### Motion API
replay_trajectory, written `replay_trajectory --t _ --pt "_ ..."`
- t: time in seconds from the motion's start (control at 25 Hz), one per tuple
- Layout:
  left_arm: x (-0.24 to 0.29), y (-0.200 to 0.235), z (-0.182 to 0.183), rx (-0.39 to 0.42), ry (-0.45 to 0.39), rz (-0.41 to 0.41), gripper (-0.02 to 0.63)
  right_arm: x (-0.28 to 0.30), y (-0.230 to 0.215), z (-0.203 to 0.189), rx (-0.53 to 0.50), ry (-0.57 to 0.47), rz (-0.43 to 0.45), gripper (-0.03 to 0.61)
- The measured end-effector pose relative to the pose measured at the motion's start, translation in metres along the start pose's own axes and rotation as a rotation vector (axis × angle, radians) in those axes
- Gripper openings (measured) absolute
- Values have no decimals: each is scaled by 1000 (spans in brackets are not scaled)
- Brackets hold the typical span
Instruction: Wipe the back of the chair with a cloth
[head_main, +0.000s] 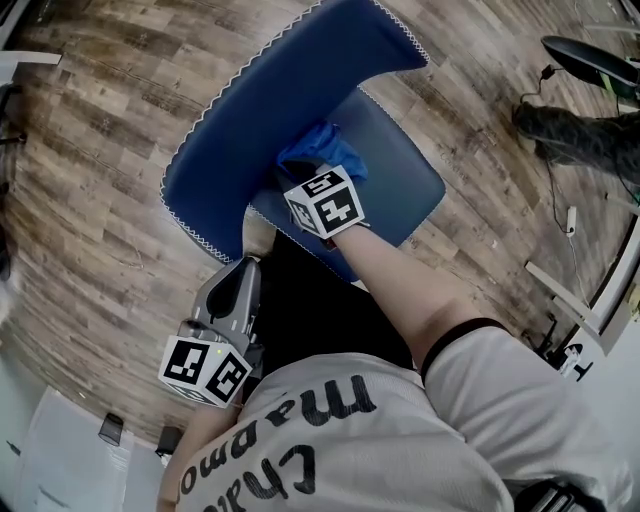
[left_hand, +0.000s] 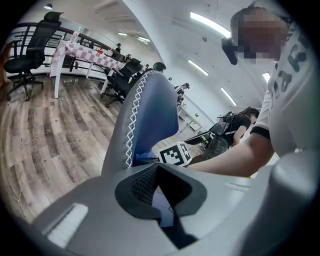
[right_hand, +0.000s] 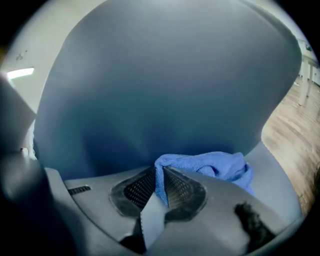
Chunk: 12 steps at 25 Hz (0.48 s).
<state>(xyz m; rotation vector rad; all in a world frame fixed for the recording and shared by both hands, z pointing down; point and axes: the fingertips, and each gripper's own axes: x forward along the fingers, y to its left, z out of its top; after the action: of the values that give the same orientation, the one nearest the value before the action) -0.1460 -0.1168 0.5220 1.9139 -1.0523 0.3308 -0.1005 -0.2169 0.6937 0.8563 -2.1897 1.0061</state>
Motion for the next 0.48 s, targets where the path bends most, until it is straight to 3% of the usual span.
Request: replay_trajectory --t 0.48 --pt "-8 5 -1 -13 -15 11 5 14 75 -37 -126 151 207 55"
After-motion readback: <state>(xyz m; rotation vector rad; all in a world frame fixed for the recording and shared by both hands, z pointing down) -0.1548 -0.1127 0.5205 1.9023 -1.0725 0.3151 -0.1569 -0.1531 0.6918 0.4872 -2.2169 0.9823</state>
